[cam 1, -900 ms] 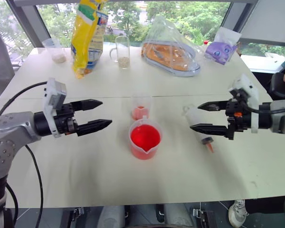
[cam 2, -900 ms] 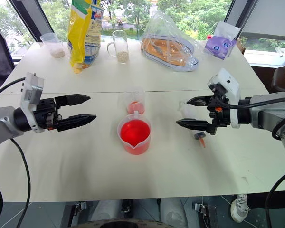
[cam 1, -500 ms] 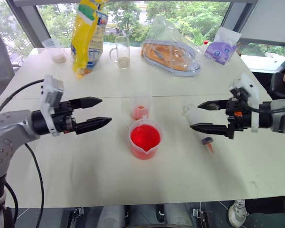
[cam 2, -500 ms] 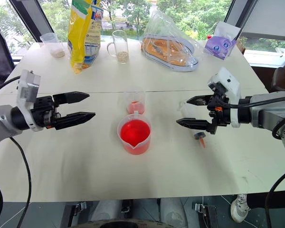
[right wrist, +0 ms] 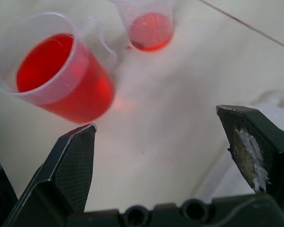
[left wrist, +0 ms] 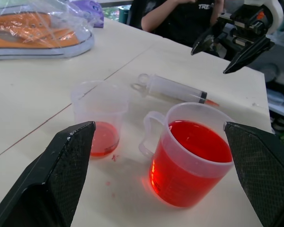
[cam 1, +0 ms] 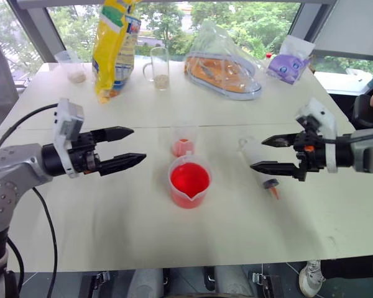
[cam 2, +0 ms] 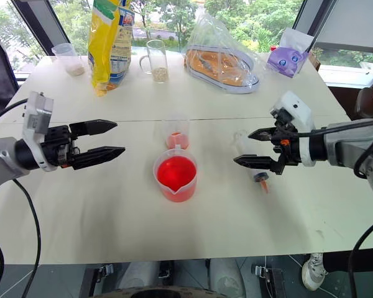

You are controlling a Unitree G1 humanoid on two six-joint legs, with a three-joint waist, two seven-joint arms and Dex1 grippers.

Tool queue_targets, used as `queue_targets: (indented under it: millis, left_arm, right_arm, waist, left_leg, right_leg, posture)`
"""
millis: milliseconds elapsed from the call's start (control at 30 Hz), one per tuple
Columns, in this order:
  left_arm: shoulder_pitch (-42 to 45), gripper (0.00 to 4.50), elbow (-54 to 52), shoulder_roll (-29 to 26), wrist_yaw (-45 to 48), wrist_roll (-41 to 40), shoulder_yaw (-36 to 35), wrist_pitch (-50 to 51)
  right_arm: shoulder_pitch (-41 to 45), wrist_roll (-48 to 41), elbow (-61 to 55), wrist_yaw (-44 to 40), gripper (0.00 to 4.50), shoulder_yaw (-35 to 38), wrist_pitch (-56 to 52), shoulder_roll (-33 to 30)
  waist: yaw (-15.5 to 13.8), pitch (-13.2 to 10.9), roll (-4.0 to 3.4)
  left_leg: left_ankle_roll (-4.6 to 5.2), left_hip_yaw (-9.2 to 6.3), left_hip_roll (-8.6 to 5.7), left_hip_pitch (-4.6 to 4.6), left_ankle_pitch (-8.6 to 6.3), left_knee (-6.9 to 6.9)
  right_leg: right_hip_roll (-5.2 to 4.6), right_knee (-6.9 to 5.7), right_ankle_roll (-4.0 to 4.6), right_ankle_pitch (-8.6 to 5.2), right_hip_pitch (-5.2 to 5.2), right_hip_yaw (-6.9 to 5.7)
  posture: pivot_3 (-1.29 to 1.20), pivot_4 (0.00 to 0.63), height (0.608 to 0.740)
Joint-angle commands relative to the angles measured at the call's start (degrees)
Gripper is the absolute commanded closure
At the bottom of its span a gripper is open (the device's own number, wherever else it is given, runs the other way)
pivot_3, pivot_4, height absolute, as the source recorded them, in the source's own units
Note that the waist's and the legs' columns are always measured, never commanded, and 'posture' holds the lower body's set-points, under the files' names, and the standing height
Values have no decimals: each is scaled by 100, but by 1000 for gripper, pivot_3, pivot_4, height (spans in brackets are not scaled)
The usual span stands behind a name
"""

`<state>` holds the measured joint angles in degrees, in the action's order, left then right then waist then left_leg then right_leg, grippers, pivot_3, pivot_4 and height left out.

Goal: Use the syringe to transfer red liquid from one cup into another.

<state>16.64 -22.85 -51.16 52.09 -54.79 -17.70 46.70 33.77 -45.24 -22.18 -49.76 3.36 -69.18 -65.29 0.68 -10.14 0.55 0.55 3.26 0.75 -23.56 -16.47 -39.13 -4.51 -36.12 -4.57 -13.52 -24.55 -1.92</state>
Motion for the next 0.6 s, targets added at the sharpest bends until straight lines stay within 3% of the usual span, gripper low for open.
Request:
queue_targets:
  millis: [33,300,600]
  left_arm:
    - [74,0,-122,68,-27,89,61,-160]
    - [257,0,16,339,-14,355,378,-365]
    - [73,0,-177,559,-162,456,409,-462]
  right_arm:
    - [727,123,373,345,75,-332,-797,96]
    - [2067,794,1885,1162,75,-1510,-2298,849]
    - [2618,1476,3251,1574,75,-2199,-2183,1656]
  waist:
    - [8,0,0]
    - [-3,0,1]
    - [6,0,0]
  left_leg:
    - [0,1,0,1,0,0]
    - [0,3,-2,0,0,0]
    - [2,4,-4,-3,-1,3]
  right_leg:
    - [0,0,1,0,0,1]
    - [-5,0,3,0,0,6]
    - [-1,-2,-15,11,-3,4]
  posture:
    - [0,150,740]
    - [0,150,740]
    - [0,150,740]
